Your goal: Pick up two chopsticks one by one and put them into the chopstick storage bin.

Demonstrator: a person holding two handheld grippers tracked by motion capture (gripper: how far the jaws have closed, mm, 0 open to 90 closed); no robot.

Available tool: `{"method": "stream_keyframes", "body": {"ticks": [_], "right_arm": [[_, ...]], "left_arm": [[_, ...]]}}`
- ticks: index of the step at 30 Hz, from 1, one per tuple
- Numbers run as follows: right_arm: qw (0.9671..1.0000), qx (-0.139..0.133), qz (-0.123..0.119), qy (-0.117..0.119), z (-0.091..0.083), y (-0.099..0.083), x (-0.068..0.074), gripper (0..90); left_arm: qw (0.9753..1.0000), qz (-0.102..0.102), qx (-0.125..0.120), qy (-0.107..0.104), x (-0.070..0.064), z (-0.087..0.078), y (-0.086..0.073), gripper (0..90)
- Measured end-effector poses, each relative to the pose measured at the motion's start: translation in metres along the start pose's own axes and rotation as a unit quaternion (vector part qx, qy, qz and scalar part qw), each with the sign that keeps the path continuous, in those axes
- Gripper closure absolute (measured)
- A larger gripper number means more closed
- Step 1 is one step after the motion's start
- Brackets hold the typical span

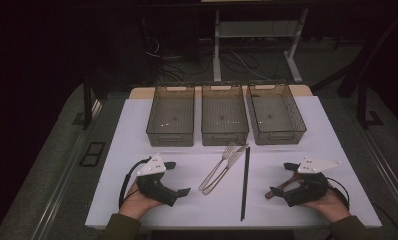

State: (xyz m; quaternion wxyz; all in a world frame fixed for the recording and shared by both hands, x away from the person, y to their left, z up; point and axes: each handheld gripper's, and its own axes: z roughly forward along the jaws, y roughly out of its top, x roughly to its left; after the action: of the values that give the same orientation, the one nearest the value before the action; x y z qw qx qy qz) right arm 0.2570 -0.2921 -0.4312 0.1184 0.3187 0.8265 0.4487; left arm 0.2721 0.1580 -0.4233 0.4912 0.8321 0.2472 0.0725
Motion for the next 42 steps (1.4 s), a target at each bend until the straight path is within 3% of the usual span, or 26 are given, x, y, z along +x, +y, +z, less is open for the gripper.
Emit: {"method": "stream_keyframes", "body": {"ticks": [7,14,20,23,27,30,36,42], "right_arm": [[0.9999,0.010,0.010,-0.006,0.000,0.001,0.000,1.0],[0.9995,0.026,0.016,-0.007,0.004,0.010,-0.001,9.0],[0.9990,0.035,0.025,-0.014,0.009,0.019,-0.006,22.5],[0.9987,0.042,0.028,-0.007,0.015,0.023,-0.009,36.6],[0.9982,0.048,0.035,-0.004,0.024,0.031,-0.010,46.5],[0.9975,0.056,0.044,-0.004,0.032,0.036,-0.009,48.2],[0.9966,0.074,0.036,-0.007,0.048,0.044,-0.003,50.0],[0.9950,0.088,0.045,-0.013,0.064,0.050,-0.002,47.8]], "left_arm": [[1.0000,0.002,-0.001,-0.003,-0.001,0.000,0.001,0.0],[1.0000,0.000,-0.001,-0.001,-0.001,0.001,0.000,0.0],[1.0000,-0.003,0.001,0.003,0.000,0.001,0.000,0.0],[1.0000,-0.004,0.003,0.005,-0.001,0.003,0.001,0.0],[1.0000,-0.003,0.002,0.007,-0.001,0.003,0.001,0.0],[0.9999,-0.007,0.002,0.007,-0.001,0.004,0.000,0.0],[0.9999,-0.004,0.002,0.009,-0.002,0.002,0.000,0.0],[0.9999,-0.005,0.003,0.009,-0.001,0.002,0.000,0.0]]}}
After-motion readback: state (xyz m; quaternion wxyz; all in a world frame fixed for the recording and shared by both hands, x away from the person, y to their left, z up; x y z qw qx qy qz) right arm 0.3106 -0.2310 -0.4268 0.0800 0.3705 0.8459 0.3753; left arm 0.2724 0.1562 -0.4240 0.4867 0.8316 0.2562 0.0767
